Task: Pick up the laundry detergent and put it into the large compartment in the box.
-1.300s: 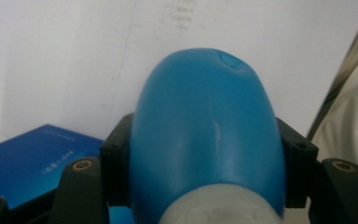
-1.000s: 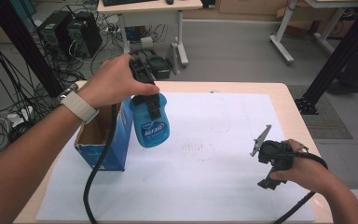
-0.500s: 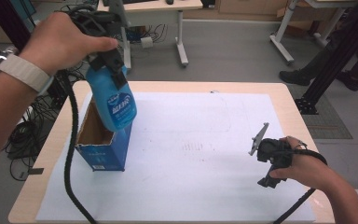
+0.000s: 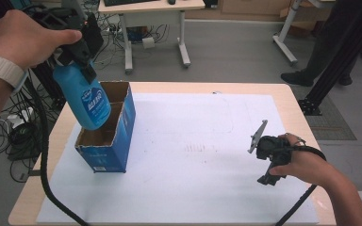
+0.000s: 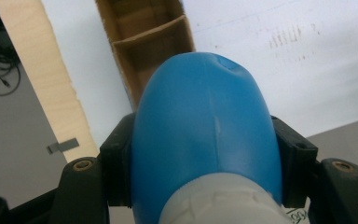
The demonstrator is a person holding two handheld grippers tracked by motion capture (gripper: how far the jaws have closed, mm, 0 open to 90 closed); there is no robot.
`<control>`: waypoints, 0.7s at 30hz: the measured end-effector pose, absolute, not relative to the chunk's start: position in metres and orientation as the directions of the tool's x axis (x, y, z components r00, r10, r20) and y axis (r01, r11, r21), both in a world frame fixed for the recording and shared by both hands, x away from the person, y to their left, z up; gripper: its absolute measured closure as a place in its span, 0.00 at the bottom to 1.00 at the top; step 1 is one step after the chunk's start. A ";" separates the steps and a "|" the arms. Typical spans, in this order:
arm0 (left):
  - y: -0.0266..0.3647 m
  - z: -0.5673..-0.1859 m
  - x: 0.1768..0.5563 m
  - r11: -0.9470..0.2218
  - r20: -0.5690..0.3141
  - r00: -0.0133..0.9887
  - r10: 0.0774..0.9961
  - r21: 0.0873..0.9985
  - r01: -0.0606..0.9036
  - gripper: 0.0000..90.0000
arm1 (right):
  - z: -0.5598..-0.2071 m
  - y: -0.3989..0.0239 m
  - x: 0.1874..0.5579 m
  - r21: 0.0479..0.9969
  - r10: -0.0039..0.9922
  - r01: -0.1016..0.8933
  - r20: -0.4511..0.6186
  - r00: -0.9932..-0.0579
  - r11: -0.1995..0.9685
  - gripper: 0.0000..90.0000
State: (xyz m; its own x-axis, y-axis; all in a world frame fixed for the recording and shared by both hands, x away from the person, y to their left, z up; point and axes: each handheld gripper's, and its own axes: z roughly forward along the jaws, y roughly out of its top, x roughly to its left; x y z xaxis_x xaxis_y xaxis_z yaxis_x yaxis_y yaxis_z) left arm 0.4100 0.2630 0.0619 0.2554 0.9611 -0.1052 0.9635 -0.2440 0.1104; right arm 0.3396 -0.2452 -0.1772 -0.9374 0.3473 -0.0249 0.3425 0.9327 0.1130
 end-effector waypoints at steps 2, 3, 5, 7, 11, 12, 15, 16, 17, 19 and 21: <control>0.269 0.056 0.411 -0.224 -0.114 0.236 0.965 0.112 0.968 0.42 | -0.177 -0.244 0.339 0.116 0.344 0.338 -0.027 -0.939 0.934 0.10; 0.271 0.051 0.410 -0.212 -0.114 0.225 0.968 0.118 0.970 0.42 | -0.177 -0.244 0.339 0.117 0.341 0.336 -0.027 -0.940 0.935 0.10; 0.271 0.045 0.410 -0.207 -0.104 0.220 0.970 0.123 0.971 0.42 | -0.177 -0.243 0.339 0.116 0.340 0.335 -0.029 -0.940 0.935 0.10; 0.269 0.036 0.410 -0.201 -0.091 0.213 0.973 0.127 0.971 0.42 | -0.177 -0.244 0.339 0.122 0.334 0.328 -0.033 -0.942 0.937 0.10; 0.267 0.021 0.412 -0.193 -0.084 0.205 0.975 0.131 0.972 0.42 | -0.176 -0.241 0.339 0.125 0.335 0.328 -0.033 -0.942 0.936 0.10; 0.268 0.016 0.412 -0.186 -0.088 0.198 0.976 0.133 0.974 0.42 | -0.176 -0.241 0.339 0.128 0.332 0.326 -0.034 -0.943 0.937 0.10; 0.269 0.006 0.414 -0.175 -0.095 0.188 0.978 0.132 0.976 0.42 | -0.176 -0.240 0.338 0.129 0.331 0.324 -0.035 -0.943 0.937 0.10; 0.269 0.002 0.416 -0.174 -0.096 0.187 0.978 0.128 0.976 0.42 | -0.176 -0.240 0.338 0.130 0.331 0.324 -0.035 -0.943 0.937 0.10; 0.269 -0.002 0.417 -0.172 -0.097 0.185 0.978 0.124 0.977 0.42 | -0.176 -0.240 0.338 0.131 0.332 0.325 -0.034 -0.943 0.936 0.10; 0.270 -0.010 0.419 -0.168 -0.098 0.181 0.979 0.121 0.978 0.42 | -0.177 -0.241 0.338 0.133 0.330 0.323 -0.035 -0.943 0.937 0.10; 0.269 -0.017 0.420 -0.170 -0.093 0.181 0.979 0.120 0.978 0.42 | -0.177 -0.241 0.338 0.133 0.332 0.325 -0.034 -0.943 0.936 0.10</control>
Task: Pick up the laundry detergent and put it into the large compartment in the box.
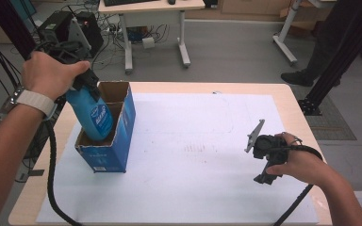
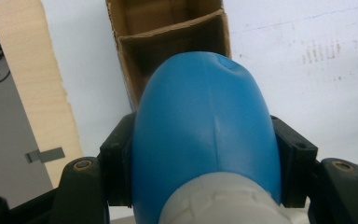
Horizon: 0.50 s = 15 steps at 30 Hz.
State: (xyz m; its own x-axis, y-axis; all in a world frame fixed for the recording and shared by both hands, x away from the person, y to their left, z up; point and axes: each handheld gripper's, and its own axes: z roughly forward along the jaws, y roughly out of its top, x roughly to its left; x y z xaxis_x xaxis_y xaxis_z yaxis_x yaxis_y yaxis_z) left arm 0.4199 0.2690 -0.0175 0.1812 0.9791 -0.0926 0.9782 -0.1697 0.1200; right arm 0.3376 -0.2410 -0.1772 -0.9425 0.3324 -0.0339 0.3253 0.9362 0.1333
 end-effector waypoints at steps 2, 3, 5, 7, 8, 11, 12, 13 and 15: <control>0.267 -0.026 0.422 -0.169 -0.088 0.180 0.980 0.113 0.979 0.42 | -0.177 -0.241 0.338 0.132 0.335 0.328 -0.033 -0.942 0.935 0.10; 0.266 -0.031 0.423 -0.171 -0.087 0.181 0.980 0.110 0.979 0.42 | -0.177 -0.241 0.338 0.131 0.335 0.328 -0.033 -0.942 0.935 0.10; 0.264 -0.041 0.425 -0.172 -0.086 0.181 0.980 0.100 0.980 0.42 | -0.178 -0.240 0.339 0.130 0.332 0.326 -0.031 -0.943 0.937 0.10; 0.263 -0.050 0.428 -0.174 -0.089 0.182 0.979 0.091 0.981 0.42 | -0.178 -0.238 0.341 0.119 0.332 0.327 -0.027 -0.943 0.938 0.10; 0.263 -0.053 0.428 -0.174 -0.090 0.182 0.979 0.089 0.981 0.42 | -0.179 -0.238 0.342 0.117 0.326 0.321 -0.024 -0.945 0.940 0.10; 0.261 -0.064 0.430 -0.178 -0.094 0.186 0.978 0.082 0.981 0.42 | -0.179 -0.237 0.344 0.114 0.332 0.328 -0.021 -0.943 0.938 0.10; 0.260 -0.067 0.431 -0.174 -0.093 0.182 0.979 0.079 0.982 0.42 | -0.179 -0.236 0.344 0.112 0.333 0.329 -0.020 -0.943 0.938 0.10; 0.260 -0.071 0.431 -0.177 -0.092 0.184 0.979 0.078 0.981 0.42 | -0.180 -0.236 0.344 0.109 0.328 0.324 -0.021 -0.944 0.940 0.10; 0.257 -0.078 0.432 -0.175 -0.086 0.181 0.980 0.074 0.982 0.42 | -0.180 -0.236 0.344 0.112 0.327 0.323 -0.019 -0.945 0.940 0.10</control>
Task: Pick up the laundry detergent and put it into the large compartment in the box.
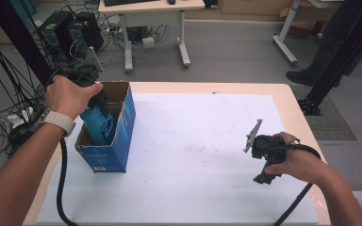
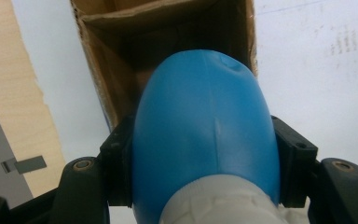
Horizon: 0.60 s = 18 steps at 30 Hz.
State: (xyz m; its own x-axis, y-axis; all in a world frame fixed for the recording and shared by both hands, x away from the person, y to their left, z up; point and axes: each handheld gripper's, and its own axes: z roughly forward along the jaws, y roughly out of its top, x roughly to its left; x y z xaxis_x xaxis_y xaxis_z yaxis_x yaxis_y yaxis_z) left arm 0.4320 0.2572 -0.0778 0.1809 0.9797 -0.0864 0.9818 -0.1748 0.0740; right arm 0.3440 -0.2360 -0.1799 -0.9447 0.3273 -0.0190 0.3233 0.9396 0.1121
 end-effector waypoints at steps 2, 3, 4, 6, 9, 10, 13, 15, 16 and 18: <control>0.256 -0.083 0.432 -0.175 -0.081 0.181 0.980 0.074 0.982 0.42 | -0.180 -0.236 0.344 0.112 0.329 0.325 -0.020 -0.944 0.939 0.10; 0.255 -0.086 0.433 -0.174 -0.077 0.180 0.981 0.075 0.982 0.42 | -0.180 -0.236 0.344 0.112 0.329 0.325 -0.020 -0.944 0.939 0.10; 0.255 -0.088 0.433 -0.173 -0.074 0.179 0.981 0.077 0.982 0.42 | -0.180 -0.236 0.344 0.113 0.330 0.325 -0.022 -0.944 0.939 0.10; 0.253 -0.094 0.434 -0.183 -0.062 0.187 0.980 0.069 0.981 0.42 | -0.180 -0.236 0.343 0.117 0.330 0.325 -0.023 -0.944 0.938 0.10; 0.251 -0.103 0.432 -0.181 -0.052 0.186 0.981 0.083 0.980 0.42 | -0.181 -0.236 0.343 0.114 0.327 0.323 -0.022 -0.945 0.940 0.10; 0.251 -0.104 0.432 -0.183 -0.052 0.188 0.981 0.084 0.980 0.42 | -0.181 -0.236 0.344 0.114 0.326 0.322 -0.022 -0.945 0.940 0.10; 0.253 -0.111 0.434 -0.181 -0.060 0.186 0.981 0.083 0.980 0.42 | -0.181 -0.236 0.344 0.114 0.328 0.323 -0.022 -0.945 0.939 0.10; 0.254 -0.116 0.435 -0.177 -0.061 0.182 0.981 0.082 0.981 0.42 | -0.181 -0.235 0.344 0.112 0.332 0.328 -0.018 -0.943 0.938 0.10; 0.254 -0.117 0.435 -0.179 -0.060 0.184 0.981 0.081 0.980 0.42 | -0.182 -0.236 0.344 0.112 0.333 0.329 -0.018 -0.943 0.938 0.10; 0.252 -0.122 0.437 -0.181 -0.053 0.185 0.981 0.075 0.981 0.42 | -0.183 -0.236 0.345 0.111 0.337 0.333 -0.015 -0.941 0.936 0.10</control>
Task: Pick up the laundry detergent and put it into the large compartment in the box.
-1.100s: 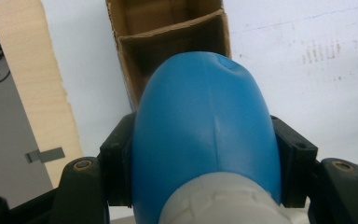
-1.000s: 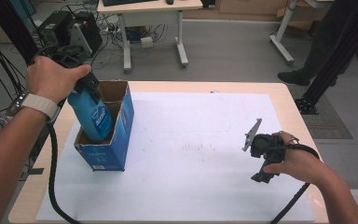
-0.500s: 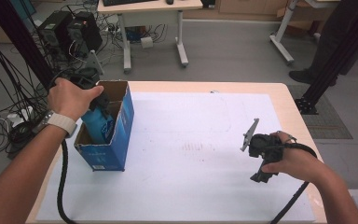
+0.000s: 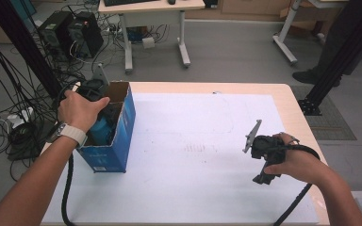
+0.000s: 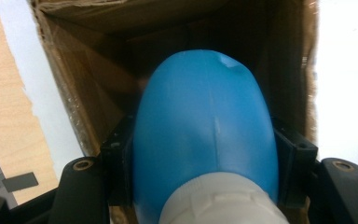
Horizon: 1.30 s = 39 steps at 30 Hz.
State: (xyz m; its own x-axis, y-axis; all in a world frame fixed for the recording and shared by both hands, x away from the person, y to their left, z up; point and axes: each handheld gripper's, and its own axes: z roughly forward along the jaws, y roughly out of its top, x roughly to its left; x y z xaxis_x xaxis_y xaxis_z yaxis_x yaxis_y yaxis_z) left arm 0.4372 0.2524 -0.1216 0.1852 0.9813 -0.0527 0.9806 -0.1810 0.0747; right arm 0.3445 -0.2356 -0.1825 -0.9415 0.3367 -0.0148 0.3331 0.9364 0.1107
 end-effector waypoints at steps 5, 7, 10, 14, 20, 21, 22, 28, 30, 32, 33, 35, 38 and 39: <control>0.252 -0.131 0.441 -0.179 -0.048 0.182 0.982 0.063 0.982 0.42 | -0.184 -0.237 0.345 0.110 0.342 0.339 -0.010 -0.940 0.935 0.10; 0.254 -0.133 0.441 -0.178 -0.052 0.181 0.982 0.066 0.982 0.42 | -0.184 -0.238 0.345 0.112 0.340 0.337 -0.008 -0.940 0.935 0.10; 0.256 -0.133 0.442 -0.181 -0.058 0.185 0.981 0.063 0.981 0.42 | -0.184 -0.239 0.346 0.112 0.344 0.341 -0.008 -0.939 0.933 0.10; 0.258 -0.134 0.442 -0.187 -0.060 0.191 0.980 0.065 0.980 0.42 | -0.186 -0.238 0.346 0.114 0.343 0.340 -0.007 -0.939 0.933 0.10; 0.261 -0.133 0.439 -0.191 -0.069 0.196 0.978 0.072 0.979 0.41 | -0.185 -0.235 0.346 0.109 0.338 0.336 -0.007 -0.941 0.936 0.10; 0.261 -0.133 0.439 -0.196 -0.070 0.201 0.977 0.073 0.978 0.41 | -0.186 -0.235 0.346 0.112 0.338 0.336 -0.007 -0.941 0.935 0.10; 0.261 -0.132 0.439 -0.201 -0.071 0.206 0.976 0.070 0.977 0.41 | -0.186 -0.235 0.346 0.112 0.339 0.336 -0.007 -0.941 0.935 0.10; 0.259 -0.120 0.437 -0.228 -0.086 0.233 0.969 0.059 0.972 0.27 | -0.184 -0.235 0.345 0.112 0.339 0.336 -0.007 -0.941 0.935 0.10; 0.260 -0.111 0.434 -0.236 -0.076 0.241 0.968 0.064 0.970 0.21 | -0.183 -0.234 0.346 0.107 0.341 0.339 -0.006 -0.940 0.935 0.10; 0.258 -0.100 0.431 -0.243 -0.060 0.247 0.967 0.062 0.968 0.09 | -0.183 -0.233 0.346 0.107 0.340 0.337 -0.007 -0.941 0.935 0.10; 0.259 -0.092 0.428 -0.250 -0.058 0.255 0.965 0.075 0.965 0.10 | -0.184 -0.233 0.346 0.108 0.340 0.338 -0.006 -0.940 0.935 0.10; 0.260 -0.080 0.422 -0.263 -0.042 0.268 0.962 0.097 0.960 0.11 | -0.183 -0.232 0.346 0.107 0.336 0.334 -0.008 -0.942 0.937 0.10; 0.263 -0.061 0.416 -0.322 -0.028 0.328 0.944 0.122 0.939 0.12 | -0.183 -0.230 0.346 0.107 0.339 0.336 -0.007 -0.941 0.936 0.10; 0.265 -0.054 0.413 -0.353 -0.026 0.360 0.933 0.137 0.926 0.12 | -0.183 -0.229 0.346 0.105 0.336 0.333 -0.010 -0.942 0.937 0.10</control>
State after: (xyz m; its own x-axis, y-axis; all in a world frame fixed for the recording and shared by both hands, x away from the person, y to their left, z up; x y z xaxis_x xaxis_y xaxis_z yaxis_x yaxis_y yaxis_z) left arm 0.4127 0.2645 -0.0539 0.3596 0.9327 -0.0258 0.9256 -0.3531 0.1366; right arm 0.3463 -0.2290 -0.1826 -0.9418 0.3360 -0.0098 0.3332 0.9370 0.1049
